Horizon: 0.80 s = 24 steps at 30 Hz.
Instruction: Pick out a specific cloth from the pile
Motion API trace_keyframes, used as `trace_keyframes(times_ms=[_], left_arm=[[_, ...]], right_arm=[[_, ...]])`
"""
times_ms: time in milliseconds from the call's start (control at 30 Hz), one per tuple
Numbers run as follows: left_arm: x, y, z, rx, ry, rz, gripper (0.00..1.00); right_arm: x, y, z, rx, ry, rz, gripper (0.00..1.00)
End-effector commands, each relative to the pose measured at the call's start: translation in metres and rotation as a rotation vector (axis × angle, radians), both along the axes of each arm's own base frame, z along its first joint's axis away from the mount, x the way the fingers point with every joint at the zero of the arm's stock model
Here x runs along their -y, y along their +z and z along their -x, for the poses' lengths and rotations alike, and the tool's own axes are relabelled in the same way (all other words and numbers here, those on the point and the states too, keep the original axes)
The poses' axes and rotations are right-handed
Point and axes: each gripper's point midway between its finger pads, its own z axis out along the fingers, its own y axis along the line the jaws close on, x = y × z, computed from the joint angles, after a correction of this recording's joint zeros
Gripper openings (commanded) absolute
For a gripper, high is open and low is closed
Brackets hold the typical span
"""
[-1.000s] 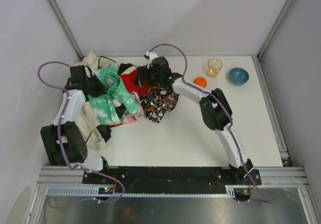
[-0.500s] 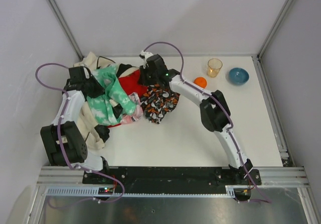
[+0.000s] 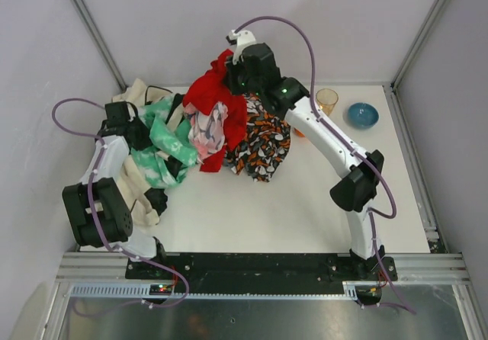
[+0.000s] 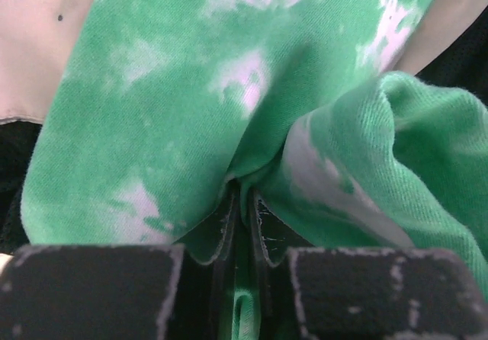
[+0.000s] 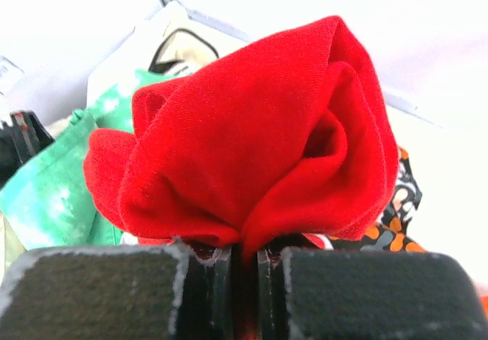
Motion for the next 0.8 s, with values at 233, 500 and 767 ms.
trace_keyframes(times_ms=[233, 500, 767], left_arm=[[-0.019, -0.023, -0.005, -0.062, 0.058, -0.032, 0.1], [-0.019, -0.031, -0.006, -0.081, 0.056, -0.026, 0.09], [-0.021, -0.037, -0.007, -0.1, 0.065, -0.031, 0.08]], right_arm=[[0.044, 0.273, 0.07, 0.662, 0.093, -0.394, 0.0], [0.098, 0.352, 0.114, 0.858, -0.011, -0.503, 0.09], [0.123, 0.333, 0.097, 0.811, -0.144, -0.394, 0.23]])
